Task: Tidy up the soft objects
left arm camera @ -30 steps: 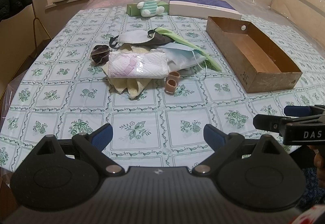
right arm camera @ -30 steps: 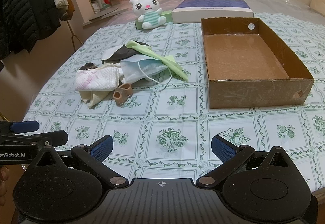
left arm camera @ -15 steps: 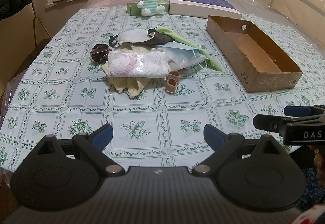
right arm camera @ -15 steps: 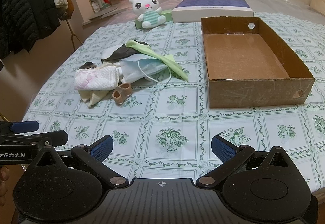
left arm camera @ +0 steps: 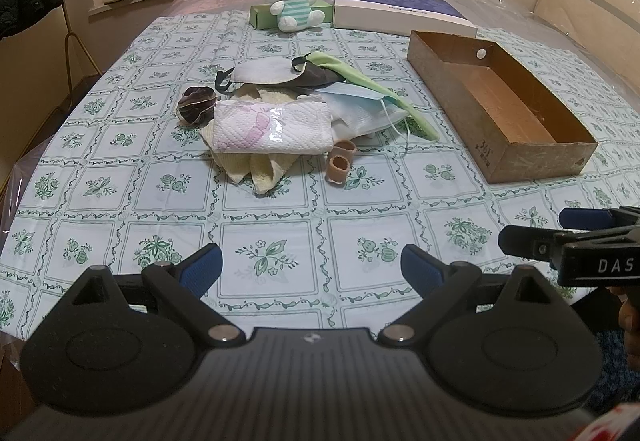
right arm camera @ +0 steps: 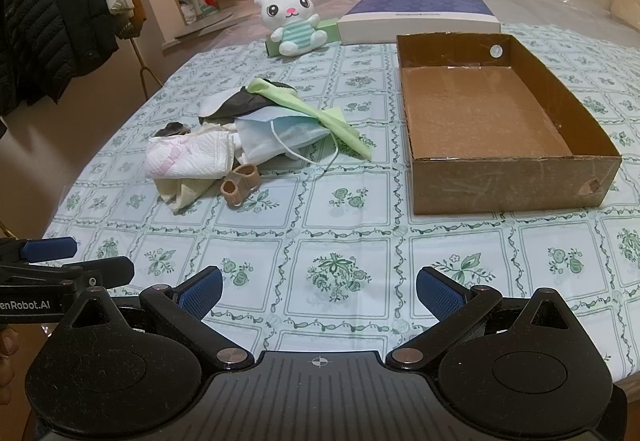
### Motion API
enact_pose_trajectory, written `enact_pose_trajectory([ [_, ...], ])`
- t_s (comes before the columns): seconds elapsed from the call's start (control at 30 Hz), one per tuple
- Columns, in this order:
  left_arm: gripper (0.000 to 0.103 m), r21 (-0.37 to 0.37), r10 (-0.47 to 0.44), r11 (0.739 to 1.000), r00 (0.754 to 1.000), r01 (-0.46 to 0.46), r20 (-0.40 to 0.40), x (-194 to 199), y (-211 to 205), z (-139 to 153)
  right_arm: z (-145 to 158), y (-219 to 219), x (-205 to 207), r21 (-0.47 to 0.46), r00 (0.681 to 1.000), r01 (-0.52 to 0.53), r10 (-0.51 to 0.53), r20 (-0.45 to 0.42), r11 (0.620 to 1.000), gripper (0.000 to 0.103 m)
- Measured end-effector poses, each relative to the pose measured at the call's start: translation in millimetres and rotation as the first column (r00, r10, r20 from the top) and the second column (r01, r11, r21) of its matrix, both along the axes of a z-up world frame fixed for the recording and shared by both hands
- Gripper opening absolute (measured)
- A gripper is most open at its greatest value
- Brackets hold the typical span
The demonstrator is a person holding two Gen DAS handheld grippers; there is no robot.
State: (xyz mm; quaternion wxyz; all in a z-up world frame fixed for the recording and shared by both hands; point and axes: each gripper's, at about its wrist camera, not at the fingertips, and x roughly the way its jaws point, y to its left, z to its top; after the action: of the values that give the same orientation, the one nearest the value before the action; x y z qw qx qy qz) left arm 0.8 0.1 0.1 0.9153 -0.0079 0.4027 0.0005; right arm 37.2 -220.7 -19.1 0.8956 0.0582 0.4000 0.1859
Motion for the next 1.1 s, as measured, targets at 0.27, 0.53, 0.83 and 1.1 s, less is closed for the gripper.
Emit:
enact_pose_trajectory([
  [0.27,0.095,0.001,0.000,1.000,1.000,0.000,-0.002,-1.4,-0.8,-3.1,-8.9,3.2,4.8,0.002,1.000,-0.005,0.005,-0.001,1.000,0.103],
  [0.53,0.095,-0.001,0.006,1.000,1.000,-0.006,-0.009,3.3,9.9,-15.4,-6.7,15.4,7.8,0.010,0.997,-0.061,0.060,0.046,0.998,0.099],
  [0.83,0.095,-0.011,0.046,0.999,0.999,-0.046,-0.027,14.9,26.0,-17.4,-9.4,34.4,22.2,0.031,0.988,-0.138,0.135,0.078,0.990,0.081],
  [1.1,0.093,-0.007,0.076,0.997,0.997,-0.077,-0.018,28.9,43.4,-24.9,-12.9,53.8,43.4,0.037,0.981,-0.177,0.174,0.084,0.984,0.073],
])
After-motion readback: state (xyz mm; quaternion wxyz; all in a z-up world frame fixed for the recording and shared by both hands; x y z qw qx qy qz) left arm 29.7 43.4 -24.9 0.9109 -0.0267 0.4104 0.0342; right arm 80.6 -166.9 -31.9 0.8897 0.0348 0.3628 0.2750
